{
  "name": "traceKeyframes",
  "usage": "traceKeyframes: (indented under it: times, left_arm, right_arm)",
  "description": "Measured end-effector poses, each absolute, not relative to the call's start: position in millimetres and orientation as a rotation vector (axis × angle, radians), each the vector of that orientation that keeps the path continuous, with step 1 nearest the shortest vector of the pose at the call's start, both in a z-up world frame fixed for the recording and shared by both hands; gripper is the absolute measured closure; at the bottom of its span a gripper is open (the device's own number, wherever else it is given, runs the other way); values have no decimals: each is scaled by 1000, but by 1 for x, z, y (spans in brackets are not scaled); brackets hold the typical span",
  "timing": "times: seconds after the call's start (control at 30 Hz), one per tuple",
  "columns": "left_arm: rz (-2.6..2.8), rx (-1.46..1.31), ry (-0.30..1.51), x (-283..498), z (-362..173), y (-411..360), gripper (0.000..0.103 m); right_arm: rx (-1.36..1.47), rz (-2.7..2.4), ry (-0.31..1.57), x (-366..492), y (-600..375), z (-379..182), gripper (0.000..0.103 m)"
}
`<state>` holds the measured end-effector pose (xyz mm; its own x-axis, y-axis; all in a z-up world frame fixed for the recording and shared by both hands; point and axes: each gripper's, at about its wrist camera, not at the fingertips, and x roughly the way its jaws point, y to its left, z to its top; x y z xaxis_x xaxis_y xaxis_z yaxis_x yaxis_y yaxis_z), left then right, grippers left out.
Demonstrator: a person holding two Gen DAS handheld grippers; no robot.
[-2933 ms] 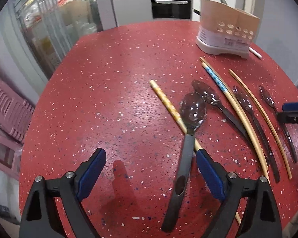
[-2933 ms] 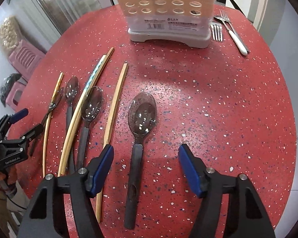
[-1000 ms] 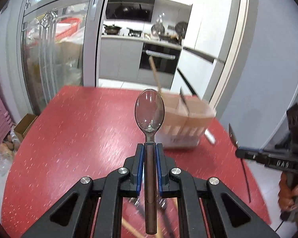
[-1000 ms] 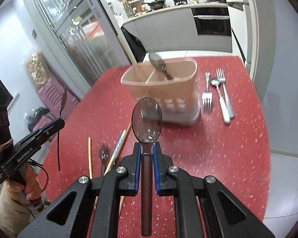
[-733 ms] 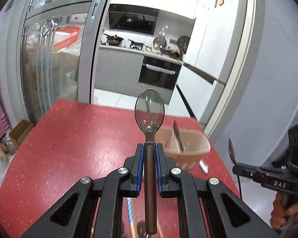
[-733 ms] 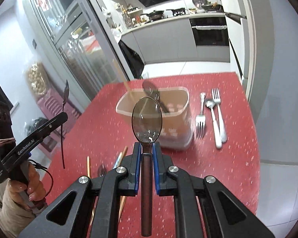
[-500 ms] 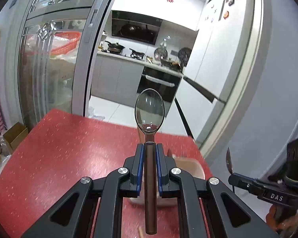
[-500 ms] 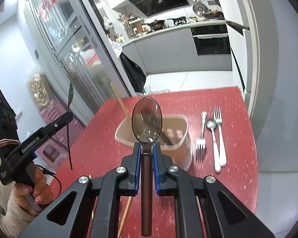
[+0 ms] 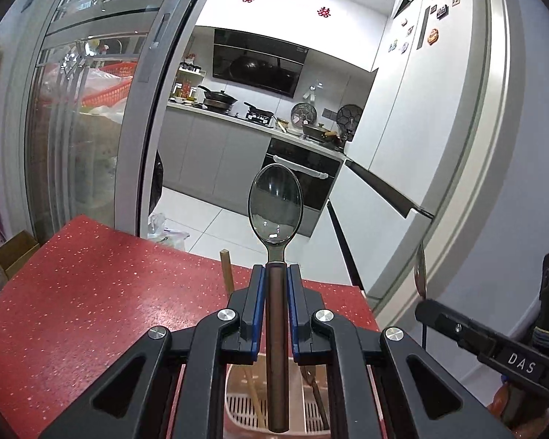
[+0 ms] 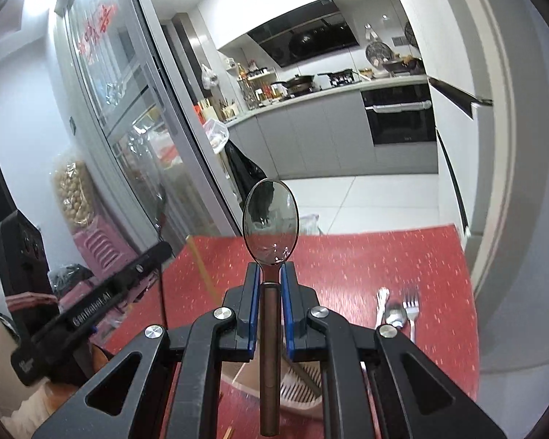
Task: Organize utensils
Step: 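Lift both held spoons and carry them above the beige holder, then lower both spoons into the holder and open both tools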
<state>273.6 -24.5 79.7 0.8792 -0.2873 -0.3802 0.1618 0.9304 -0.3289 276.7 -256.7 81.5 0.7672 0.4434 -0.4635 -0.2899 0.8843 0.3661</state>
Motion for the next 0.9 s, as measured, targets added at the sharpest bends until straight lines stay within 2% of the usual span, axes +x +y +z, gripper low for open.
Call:
traceKeyframes:
  times: [0.47, 0.9]
  left_arm:
    - [-197, -224, 427, 296, 41, -43, 67]
    - [-165, -81, 452, 275, 22, -55, 67]
  right_arm:
    - [151, 390, 531, 315, -236, 29, 91]
    - [77, 386, 543, 294, -235, 9, 91]
